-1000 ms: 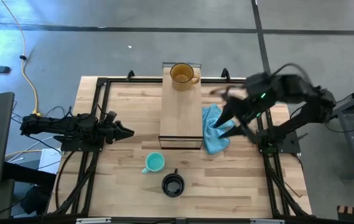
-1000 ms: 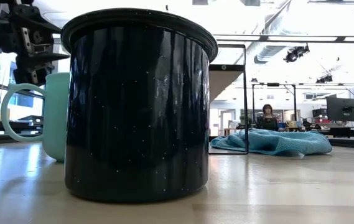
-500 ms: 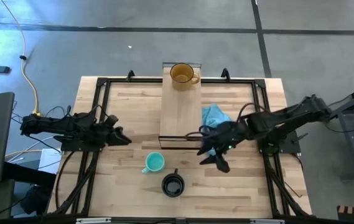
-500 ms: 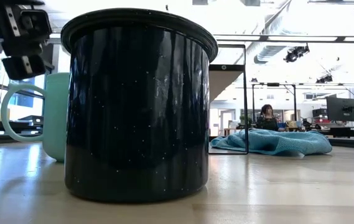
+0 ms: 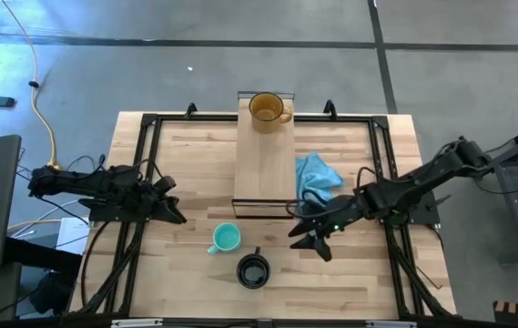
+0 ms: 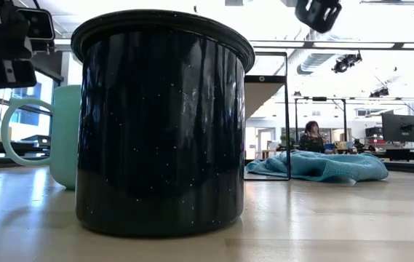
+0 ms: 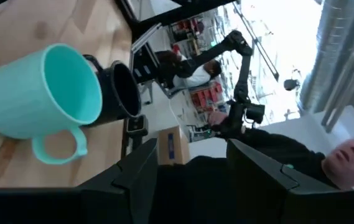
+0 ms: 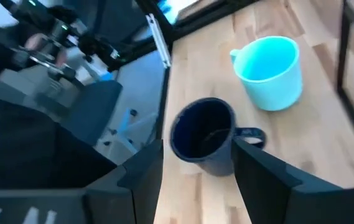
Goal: Stack small to large cups/mugs on shelf
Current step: Put the dark blue mug on the shelf
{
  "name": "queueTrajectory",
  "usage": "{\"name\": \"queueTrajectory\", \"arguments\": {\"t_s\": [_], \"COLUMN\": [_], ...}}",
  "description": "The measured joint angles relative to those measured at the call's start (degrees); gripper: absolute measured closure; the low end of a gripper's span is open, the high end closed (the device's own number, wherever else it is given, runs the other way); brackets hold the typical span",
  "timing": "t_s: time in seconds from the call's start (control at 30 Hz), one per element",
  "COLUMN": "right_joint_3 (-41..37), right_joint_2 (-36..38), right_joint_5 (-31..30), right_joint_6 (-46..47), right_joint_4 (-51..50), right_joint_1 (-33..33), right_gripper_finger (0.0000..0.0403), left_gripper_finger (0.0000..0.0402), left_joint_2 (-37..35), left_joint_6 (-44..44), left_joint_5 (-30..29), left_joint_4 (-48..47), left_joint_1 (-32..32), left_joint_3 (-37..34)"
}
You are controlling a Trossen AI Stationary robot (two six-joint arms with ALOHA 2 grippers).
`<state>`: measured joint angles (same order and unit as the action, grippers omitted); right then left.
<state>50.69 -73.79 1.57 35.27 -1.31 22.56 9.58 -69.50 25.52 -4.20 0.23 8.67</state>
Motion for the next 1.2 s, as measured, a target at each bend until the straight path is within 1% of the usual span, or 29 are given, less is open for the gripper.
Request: {"name": "queueTrajectory", "arguments": {"t_s": [0.17,0.23,0.3,0.43,0.53,0.6,0.7,0.8,0.9,1.1,1.2], "right_joint_3": [-4.31,-4.78,-4.59,0.39,4.83,7.87,11.85,14.56,16.43,19.42,21.64], "right_joint_2": [-0.52,-1.48,-2.89,-8.18,-13.03,-15.87,-19.41,-22.43,-24.54,-27.46,-29.26], "right_joint_5": [-3.28,-4.18,-4.66,-4.61,-2.45,-1.32,-0.63,0.60,1.72,1.50,1.40], "right_joint_6": [4.18,5.52,4.40,-3.35,-9.01,-10.77,-11.11,-9.68,-7.86,-4.23,-4.32], "right_joint_4": [4.57,4.96,5.56,6.89,4.10,1.55,-3.80,-7.10,-7.44,-7.80,-9.23], "right_joint_1": [1.27,1.28,1.26,1.26,1.19,0.66,-0.47,-1.68,-2.43,-2.68,-2.49], "right_gripper_finger": [0.0222,0.0222,0.0222,0.0222,0.0222,0.0222,0.0222,0.0222,0.0222,0.0222,0.0222], "left_gripper_finger": [0.0222,0.0222,0.0222,0.0222,0.0222,0.0222,0.0222,0.0222,0.0222,0.0222,0.0222], "left_joint_2": [1.68,2.45,3.02,4.43,5.16,5.74,6.32,6.68,7.04,7.18,7.17], "left_joint_6": [0.07,0.33,1.28,2.60,3.05,3.10,3.26,3.68,3.83,5.07,6.43], "left_joint_5": [-1.92,-3.75,-6.06,-10.44,-12.15,-13.47,-15.28,-17.20,-18.07,-18.32,-18.46], "left_joint_4": [-0.12,-0.24,-0.28,-0.31,-0.26,-0.28,-0.25,-0.36,-0.81,-2.70,-3.84], "left_joint_1": [-3.03,-4.59,-6.00,-8.81,-10.64,-11.86,-13.53,-14.97,-16.24,-18.01,-18.34], "left_joint_3": [0.00,0.00,0.00,-0.04,0.00,0.00,0.00,0.00,0.00,0.00,0.00]}}
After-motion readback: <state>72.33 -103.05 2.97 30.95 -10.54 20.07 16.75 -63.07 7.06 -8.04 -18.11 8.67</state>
